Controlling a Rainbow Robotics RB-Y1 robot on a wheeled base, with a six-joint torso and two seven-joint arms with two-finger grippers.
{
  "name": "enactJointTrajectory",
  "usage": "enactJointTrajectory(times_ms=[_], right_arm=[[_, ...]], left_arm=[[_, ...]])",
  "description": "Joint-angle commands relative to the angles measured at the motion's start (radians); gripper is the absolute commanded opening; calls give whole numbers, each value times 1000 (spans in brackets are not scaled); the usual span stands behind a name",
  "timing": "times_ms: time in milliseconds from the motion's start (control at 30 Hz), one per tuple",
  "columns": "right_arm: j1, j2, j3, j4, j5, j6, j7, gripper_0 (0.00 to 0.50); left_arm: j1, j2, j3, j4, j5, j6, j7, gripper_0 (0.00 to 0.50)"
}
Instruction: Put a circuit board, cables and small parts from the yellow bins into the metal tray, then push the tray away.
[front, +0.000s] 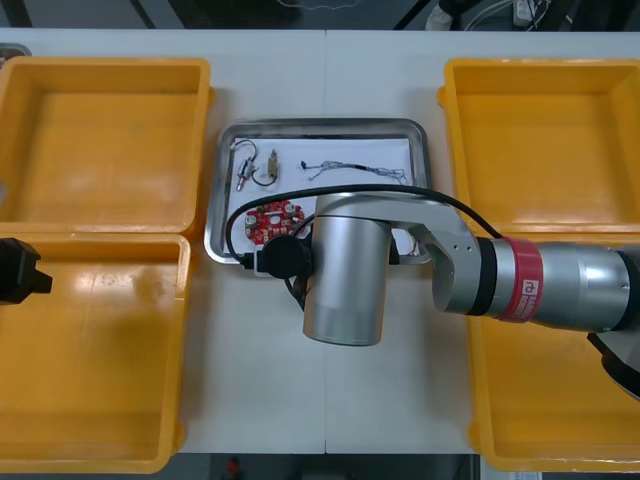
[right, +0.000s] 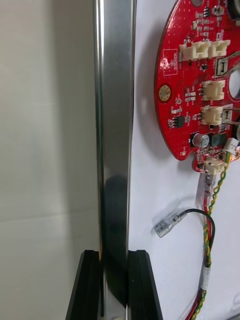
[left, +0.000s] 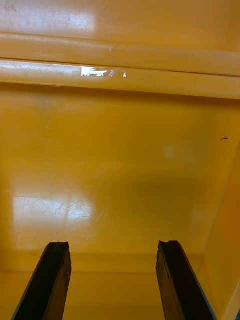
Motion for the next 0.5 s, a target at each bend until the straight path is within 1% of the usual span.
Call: enactJointTrajectory(times_ms=[33, 400, 500], right_arm=[[-85, -5, 8, 41, -6, -36, -9, 0], [-151, 25, 5, 179, -3, -87, 20, 0], [-165, 43, -9, 222, -27, -102, 29, 0]], left_arm=[[21, 40, 28, -33, 6, 7, -78, 500], [21, 40, 28, -33, 6, 7, -78, 500], [21, 40, 28, -33, 6, 7, -78, 500]])
